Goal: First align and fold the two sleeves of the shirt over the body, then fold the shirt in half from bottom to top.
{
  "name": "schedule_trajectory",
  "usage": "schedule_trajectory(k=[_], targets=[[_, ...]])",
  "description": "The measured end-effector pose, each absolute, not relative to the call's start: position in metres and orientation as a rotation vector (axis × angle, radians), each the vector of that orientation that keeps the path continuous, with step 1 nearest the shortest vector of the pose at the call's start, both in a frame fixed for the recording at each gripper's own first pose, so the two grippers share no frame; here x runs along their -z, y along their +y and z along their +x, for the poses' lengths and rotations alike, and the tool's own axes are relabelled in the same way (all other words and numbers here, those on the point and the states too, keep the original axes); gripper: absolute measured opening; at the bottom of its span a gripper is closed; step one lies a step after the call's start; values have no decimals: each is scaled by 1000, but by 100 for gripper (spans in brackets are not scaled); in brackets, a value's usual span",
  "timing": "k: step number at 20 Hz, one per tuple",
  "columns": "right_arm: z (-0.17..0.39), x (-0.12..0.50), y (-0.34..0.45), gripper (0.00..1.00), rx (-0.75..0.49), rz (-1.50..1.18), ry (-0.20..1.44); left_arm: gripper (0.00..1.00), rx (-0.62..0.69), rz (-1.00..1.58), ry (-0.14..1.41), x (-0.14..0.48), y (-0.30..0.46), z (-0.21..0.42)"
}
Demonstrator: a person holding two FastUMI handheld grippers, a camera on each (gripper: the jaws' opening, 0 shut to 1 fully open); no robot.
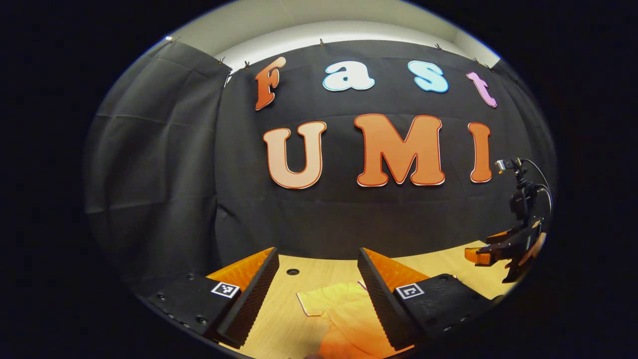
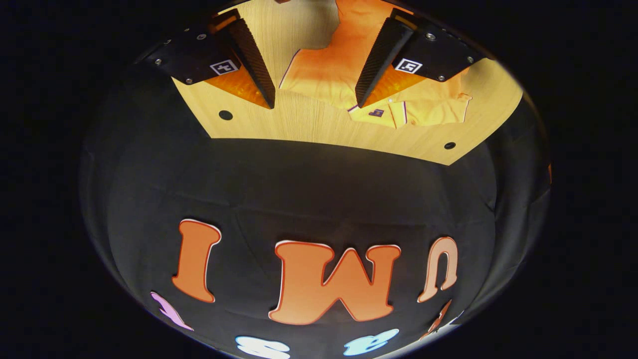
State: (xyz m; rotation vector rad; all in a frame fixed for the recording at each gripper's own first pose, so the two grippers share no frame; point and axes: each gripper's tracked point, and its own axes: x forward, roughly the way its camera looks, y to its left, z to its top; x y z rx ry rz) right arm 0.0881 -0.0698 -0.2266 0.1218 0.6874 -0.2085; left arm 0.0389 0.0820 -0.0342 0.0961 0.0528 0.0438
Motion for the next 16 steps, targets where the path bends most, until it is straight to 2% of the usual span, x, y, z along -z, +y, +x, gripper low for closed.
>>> schedule_trajectory(k=[12, 16], targets=[[94, 326, -103, 96, 148, 113, 1016, 96, -166, 136, 125, 53, 96, -2], [90, 361, -104, 96, 139, 200, 1167, 97, -210, 158, 143, 57, 101, -13]])
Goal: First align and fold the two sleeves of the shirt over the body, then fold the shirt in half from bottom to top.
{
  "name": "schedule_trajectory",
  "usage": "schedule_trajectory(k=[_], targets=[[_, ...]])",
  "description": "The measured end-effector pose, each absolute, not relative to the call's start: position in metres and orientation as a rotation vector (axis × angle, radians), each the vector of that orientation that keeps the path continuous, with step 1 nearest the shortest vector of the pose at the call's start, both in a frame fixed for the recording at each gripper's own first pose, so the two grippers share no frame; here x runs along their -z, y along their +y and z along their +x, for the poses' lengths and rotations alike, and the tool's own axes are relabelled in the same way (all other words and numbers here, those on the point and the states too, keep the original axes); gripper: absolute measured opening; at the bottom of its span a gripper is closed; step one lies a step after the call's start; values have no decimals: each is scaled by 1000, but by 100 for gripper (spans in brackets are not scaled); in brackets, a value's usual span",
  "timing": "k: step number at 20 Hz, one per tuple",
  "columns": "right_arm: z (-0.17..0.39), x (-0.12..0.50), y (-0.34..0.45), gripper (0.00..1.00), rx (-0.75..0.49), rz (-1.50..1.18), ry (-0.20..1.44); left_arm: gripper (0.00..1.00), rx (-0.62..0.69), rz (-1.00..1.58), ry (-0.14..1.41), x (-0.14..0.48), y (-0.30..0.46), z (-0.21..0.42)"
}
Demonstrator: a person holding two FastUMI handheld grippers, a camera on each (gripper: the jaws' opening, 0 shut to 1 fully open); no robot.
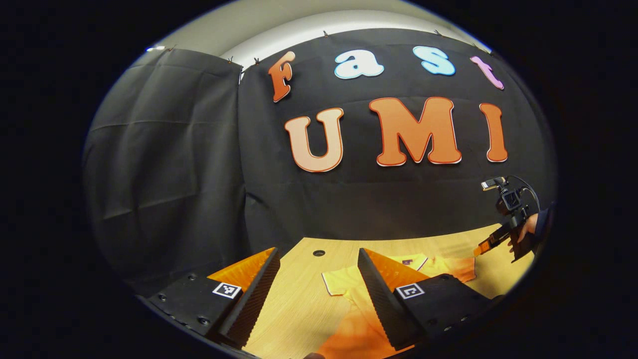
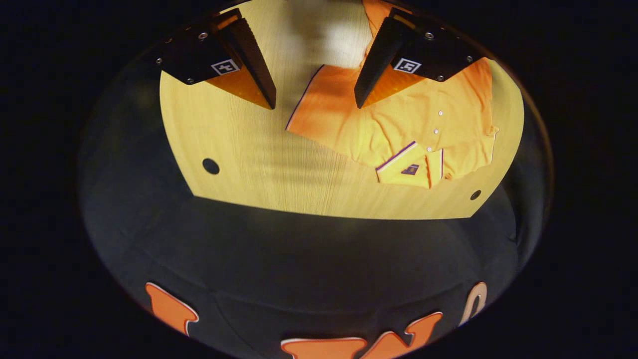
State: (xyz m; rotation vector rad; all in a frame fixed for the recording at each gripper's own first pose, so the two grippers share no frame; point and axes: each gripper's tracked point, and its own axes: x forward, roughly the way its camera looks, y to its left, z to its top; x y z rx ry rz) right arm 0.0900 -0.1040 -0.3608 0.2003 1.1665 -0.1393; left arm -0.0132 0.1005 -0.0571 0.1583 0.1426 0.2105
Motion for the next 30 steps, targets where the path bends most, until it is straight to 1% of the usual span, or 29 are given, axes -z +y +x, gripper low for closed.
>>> schedule_trajectory(k=[4, 8, 9, 10, 12, 13, 16, 17, 18, 19, 20, 21, 22, 23, 24, 25, 26, 27, 28, 30], targets=[[87, 387, -105, 90, 131, 218, 1264, 97, -248, 174, 160, 60, 100, -24], [81, 418, -102, 89, 121, 262, 1391, 97, -257, 177, 164, 61, 92, -29], [79, 426, -100, 84, 119, 282, 1424, 97, -256, 180, 165, 61, 90, -29], [81, 433, -99, 89, 120, 308, 1440, 97, -256, 184, 167, 63, 88, -31], [79, 443, -97, 79, 146, 368, 1481, 97, -261, 192, 171, 62, 86, -33], [78, 448, -100, 76, 171, 377, 1493, 97, -265, 193, 173, 63, 87, -34], [76, 461, -101, 75, 190, 368, 1527, 97, -281, 196, 182, 63, 90, -33], [74, 462, -97, 68, 167, 370, 1545, 97, -282, 194, 188, 66, 90, -34], [68, 466, -90, 75, 143, 363, 1590, 97, -282, 192, 194, 67, 90, -33], [72, 474, -92, 60, 147, 333, 1567, 97, -280, 191, 196, 68, 91, -32], [72, 471, -90, 57, 138, 317, 1572, 96, -278, 193, 195, 68, 91, -31], [75, 468, -89, 49, 130, 311, 1562, 96, -274, 195, 194, 68, 92, -30], [76, 468, -88, 45, 131, 311, 1558, 97, -269, 195, 191, 69, 91, -30], [77, 467, -88, 31, 125, 317, 1549, 97, -260, 194, 190, 69, 90, -29], [79, 467, -87, 28, 123, 321, 1547, 97, -251, 192, 190, 69, 90, -27], [79, 467, -85, 14, 105, 330, 1536, 97, -243, 190, 187, 68, 89, -24], [81, 465, -79, 14, 76, 360, 1526, 97, -236, 189, 189, 69, 88, -17], [81, 464, -80, 14, 87, 356, 1524, 97, -233, 187, 190, 69, 88, -11], [88, 461, -79, 4, 88, 359, 1490, 97, -231, 184, 191, 69, 89, -6], [104, 444, -69, 4, 58, 393, 1436, 97, -229, 175, 198, 71, 90, -6]])
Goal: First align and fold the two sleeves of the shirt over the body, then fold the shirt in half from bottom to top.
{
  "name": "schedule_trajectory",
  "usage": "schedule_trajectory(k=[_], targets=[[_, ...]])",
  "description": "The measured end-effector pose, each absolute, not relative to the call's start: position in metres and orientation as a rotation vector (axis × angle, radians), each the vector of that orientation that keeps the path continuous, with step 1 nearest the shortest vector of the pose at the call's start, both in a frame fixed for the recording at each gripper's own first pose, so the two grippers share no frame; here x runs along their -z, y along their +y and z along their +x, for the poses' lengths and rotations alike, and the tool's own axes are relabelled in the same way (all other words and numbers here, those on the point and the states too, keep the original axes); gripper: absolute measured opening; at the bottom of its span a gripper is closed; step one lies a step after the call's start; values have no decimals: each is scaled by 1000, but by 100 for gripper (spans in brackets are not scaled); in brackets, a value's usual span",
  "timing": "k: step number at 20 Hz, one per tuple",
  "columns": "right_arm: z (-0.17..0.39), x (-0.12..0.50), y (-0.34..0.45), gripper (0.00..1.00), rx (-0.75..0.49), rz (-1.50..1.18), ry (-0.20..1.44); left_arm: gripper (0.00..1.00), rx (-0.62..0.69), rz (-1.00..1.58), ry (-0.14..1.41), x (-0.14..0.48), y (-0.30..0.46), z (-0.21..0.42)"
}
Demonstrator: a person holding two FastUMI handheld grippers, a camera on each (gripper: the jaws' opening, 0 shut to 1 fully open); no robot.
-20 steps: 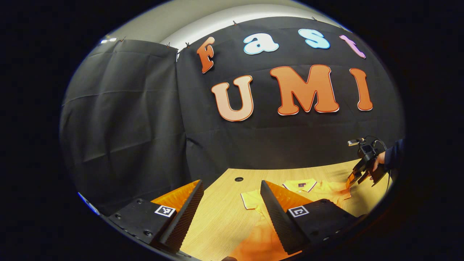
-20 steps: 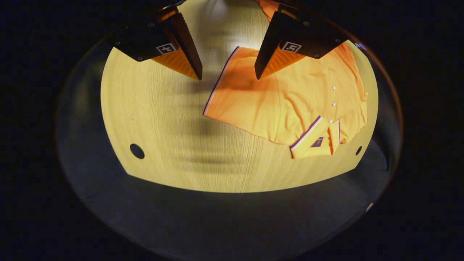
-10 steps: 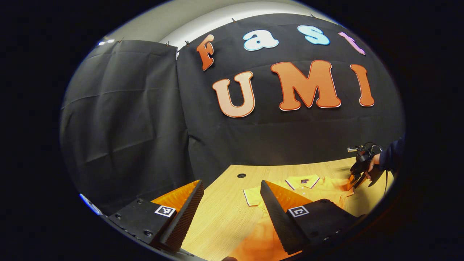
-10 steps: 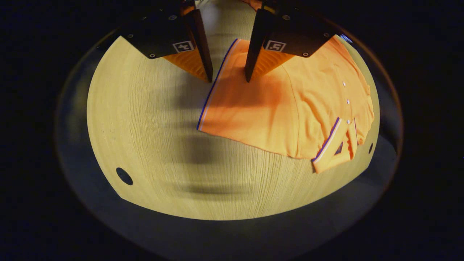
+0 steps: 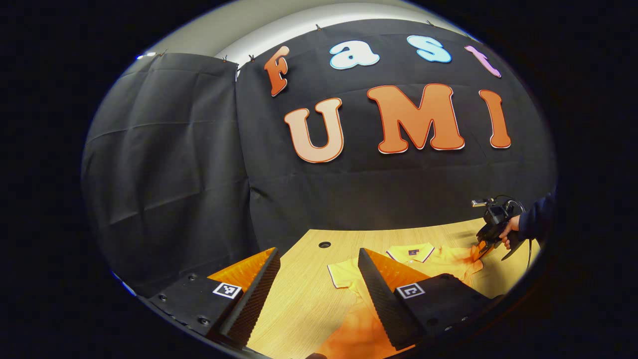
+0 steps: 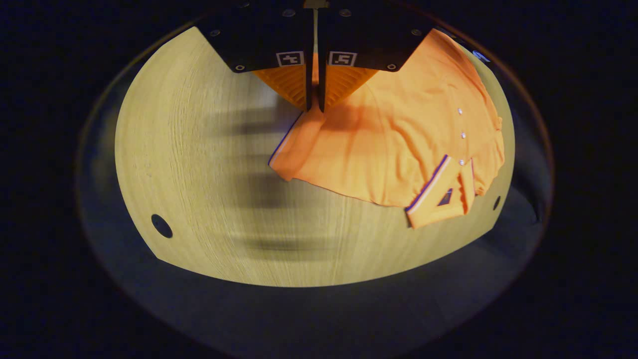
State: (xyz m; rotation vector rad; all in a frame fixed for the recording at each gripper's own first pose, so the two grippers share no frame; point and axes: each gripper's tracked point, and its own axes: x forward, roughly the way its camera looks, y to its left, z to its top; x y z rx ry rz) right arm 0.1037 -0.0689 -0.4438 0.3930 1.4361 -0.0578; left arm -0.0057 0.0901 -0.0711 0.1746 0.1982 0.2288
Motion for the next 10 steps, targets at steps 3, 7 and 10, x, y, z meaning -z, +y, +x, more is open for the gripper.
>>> schedule_trajectory(k=[3, 7, 10], targets=[[115, 425, -56, 4, 17, 389, 1399, 97, -234, 161, 206, 74, 93, -6], [127, 404, -35, 4, -44, 353, 1363, 97, -253, 188, 212, 75, 96, -10], [136, 390, -11, 4, -89, 369, 1338, 97, -254, 192, 217, 76, 94, -13]])
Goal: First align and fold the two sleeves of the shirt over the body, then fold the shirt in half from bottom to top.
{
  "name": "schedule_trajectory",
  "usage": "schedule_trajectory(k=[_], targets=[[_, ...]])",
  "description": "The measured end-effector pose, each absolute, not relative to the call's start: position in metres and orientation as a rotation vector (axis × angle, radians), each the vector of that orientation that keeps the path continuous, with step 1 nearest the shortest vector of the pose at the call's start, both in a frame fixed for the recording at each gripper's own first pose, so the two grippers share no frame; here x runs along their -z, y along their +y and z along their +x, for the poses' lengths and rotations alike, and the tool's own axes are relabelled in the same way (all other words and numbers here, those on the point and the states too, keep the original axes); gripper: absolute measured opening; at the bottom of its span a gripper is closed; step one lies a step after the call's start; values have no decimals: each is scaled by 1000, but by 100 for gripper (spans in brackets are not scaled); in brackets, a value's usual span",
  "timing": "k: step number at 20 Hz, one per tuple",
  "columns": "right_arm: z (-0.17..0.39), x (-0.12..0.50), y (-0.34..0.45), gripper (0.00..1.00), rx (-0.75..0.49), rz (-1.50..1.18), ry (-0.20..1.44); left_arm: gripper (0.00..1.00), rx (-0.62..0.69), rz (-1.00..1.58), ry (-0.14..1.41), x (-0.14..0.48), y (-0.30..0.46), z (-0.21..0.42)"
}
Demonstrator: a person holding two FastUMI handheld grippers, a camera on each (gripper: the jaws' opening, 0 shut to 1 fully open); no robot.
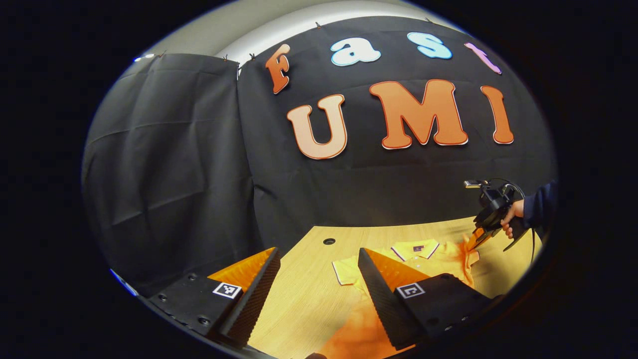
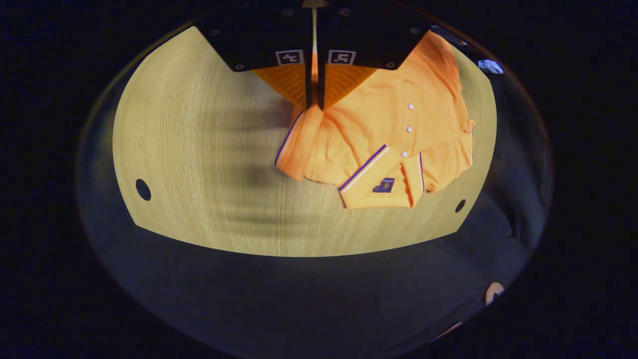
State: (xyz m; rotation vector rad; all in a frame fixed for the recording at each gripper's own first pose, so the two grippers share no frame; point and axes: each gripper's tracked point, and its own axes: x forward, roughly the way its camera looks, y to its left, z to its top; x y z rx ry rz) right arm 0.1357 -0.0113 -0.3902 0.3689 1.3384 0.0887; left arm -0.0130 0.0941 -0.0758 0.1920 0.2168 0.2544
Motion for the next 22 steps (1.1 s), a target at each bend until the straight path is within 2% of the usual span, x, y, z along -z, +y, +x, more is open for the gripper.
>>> schedule_trajectory(k=[2, 3, 6, 8, 10, 12, 19, 22], targets=[[138, 381, 13, 4, -128, 408, 1326, 97, -257, 192, 230, 78, 95, -18], [138, 374, 24, 10, -161, 424, 1318, 97, -259, 192, 236, 79, 96, -20], [137, 358, 55, 15, -247, 452, 1303, 97, -238, 183, 247, 87, 99, -18], [137, 354, 57, 21, -244, 437, 1290, 97, -214, 172, 267, 94, 106, -8], [136, 337, 53, 28, -217, 446, 1266, 97, -192, 165, 283, 97, 119, 11], [139, 317, 44, 39, -175, 472, 1211, 99, -164, 146, 309, 106, 132, 36], [116, 255, -14, 69, 86, 514, 1031, 100, -13, 104, 442, 144, 161, 133], [95, 234, -27, 75, 185, 516, 980, 100, 39, 75, 509, 170, 166, 166]])
